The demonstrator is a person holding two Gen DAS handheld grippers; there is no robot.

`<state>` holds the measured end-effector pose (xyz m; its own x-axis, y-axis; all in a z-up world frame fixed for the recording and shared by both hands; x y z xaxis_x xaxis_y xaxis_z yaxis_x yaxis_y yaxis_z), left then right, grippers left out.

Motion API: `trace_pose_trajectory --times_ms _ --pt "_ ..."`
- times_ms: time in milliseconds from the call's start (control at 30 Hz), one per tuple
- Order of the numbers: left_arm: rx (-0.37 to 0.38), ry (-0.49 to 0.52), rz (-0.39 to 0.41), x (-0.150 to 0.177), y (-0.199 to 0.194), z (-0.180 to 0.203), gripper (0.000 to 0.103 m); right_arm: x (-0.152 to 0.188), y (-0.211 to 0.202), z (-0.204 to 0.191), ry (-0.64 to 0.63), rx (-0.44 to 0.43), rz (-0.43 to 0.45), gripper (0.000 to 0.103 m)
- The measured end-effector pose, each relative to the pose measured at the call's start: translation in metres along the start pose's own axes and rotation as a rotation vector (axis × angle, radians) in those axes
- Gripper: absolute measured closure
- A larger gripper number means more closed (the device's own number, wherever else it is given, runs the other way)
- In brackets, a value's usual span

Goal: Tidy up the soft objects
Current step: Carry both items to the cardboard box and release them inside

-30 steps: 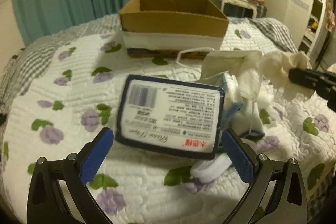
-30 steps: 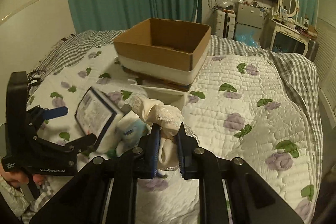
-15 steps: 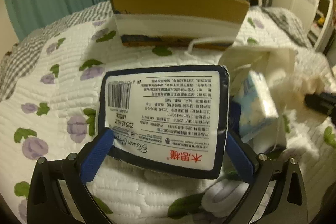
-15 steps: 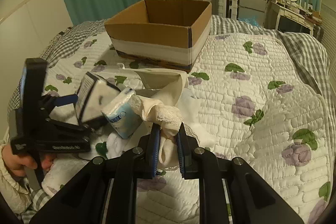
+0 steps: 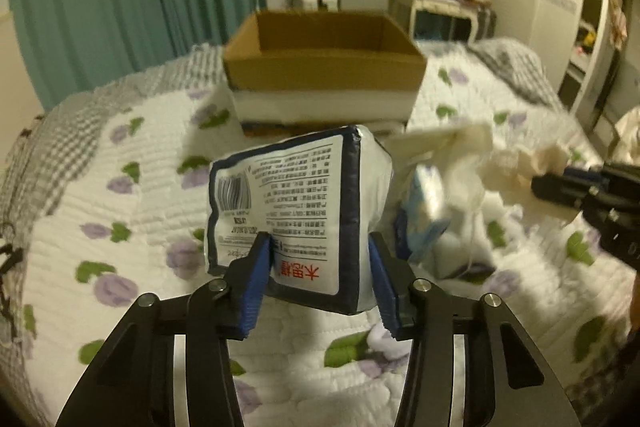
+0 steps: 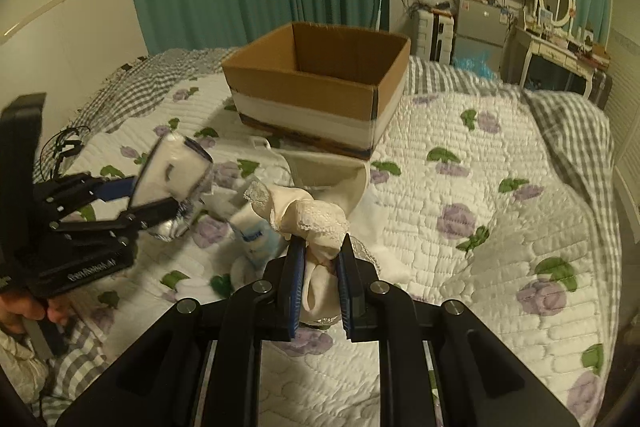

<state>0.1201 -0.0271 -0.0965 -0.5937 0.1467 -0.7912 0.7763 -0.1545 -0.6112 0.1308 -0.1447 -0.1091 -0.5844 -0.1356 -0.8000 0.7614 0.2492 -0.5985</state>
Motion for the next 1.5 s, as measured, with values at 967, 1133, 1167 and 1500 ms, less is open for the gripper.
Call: trace_pose_trajectory --times_ms 967,1133,1167,1500 --pt "-0.022 0.088 0.160 -0.191 0.062 -0.018 0.056 -0.214 0.075 0.016 -0.116 0.057 0.163 0.088" --pt "-0.015 0.087 0.105 -0.188 0.118 -0.021 0.056 -0.212 0.141 0.036 -0.081 0.047 0.088 0.088" --pt "-0.017 0.088 0.097 -0.186 0.126 -0.020 0.056 -0.209 0.151 0.039 -0.080 0.048 0.075 0.088" --pt "-0.024 0.165 0.067 -0.183 0.179 -0.002 0.045 -0.194 0.206 0.070 -0.023 0.027 0.054 0.078"
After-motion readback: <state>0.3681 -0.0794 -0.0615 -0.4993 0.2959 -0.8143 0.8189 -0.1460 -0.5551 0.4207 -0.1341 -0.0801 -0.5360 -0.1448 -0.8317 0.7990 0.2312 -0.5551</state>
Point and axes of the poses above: each gripper's, at about its wrist camera, not at the fingertips, and y roughly the way its jaws point, z to its right, x to its underside, the point moved 3 cm from there along y, roughly the way its jaws point, and after that the axes turned 9 degrees about z, right-handed, at the moved point
